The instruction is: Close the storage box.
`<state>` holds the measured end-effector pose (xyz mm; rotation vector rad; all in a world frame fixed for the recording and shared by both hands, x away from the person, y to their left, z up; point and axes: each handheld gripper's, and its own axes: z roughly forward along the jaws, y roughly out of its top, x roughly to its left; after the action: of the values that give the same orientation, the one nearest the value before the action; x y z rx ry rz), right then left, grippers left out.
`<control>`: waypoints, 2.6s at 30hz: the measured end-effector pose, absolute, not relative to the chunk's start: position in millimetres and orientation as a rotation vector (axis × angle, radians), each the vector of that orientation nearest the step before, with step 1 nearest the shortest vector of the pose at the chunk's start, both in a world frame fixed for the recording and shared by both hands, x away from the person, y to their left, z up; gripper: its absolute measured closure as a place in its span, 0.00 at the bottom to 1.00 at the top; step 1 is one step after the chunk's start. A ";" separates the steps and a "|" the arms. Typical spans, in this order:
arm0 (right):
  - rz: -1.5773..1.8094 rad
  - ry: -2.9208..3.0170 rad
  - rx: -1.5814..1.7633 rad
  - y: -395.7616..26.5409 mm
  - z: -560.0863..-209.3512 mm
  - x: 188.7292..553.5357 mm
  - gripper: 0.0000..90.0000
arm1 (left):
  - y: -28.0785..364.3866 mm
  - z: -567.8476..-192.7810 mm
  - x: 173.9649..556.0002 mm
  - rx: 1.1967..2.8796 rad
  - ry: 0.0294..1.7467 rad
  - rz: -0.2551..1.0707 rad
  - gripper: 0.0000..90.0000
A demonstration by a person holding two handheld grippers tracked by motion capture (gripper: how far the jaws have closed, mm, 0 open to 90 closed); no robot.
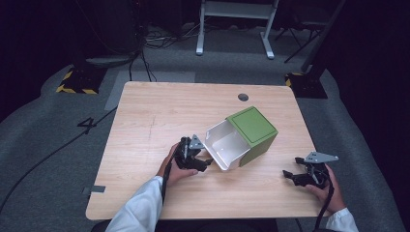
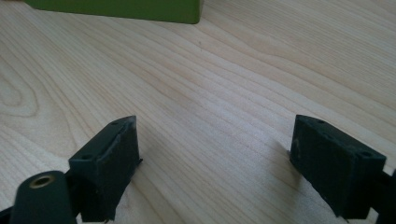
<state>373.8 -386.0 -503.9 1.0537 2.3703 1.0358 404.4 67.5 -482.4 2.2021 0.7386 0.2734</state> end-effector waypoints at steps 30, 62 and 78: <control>1.038 2.371 1.055 -386.0 -504.0 373.9 0.17 | 26.7 -480.5 426.8 2.137 0.712 0.274 0.31; 1.037 2.371 1.055 -386.0 -504.0 373.9 0.17 | 24.7 -468.9 430.9 2.186 0.699 0.328 0.28; 1.038 2.371 1.057 -386.0 -504.0 374.0 0.17 | 51.2 -457.4 419.9 2.224 0.695 0.418 0.26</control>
<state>374.0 -386.0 -504.0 1.0566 2.3712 1.0380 419.9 51.2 -457.4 2.2241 0.6949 0.4183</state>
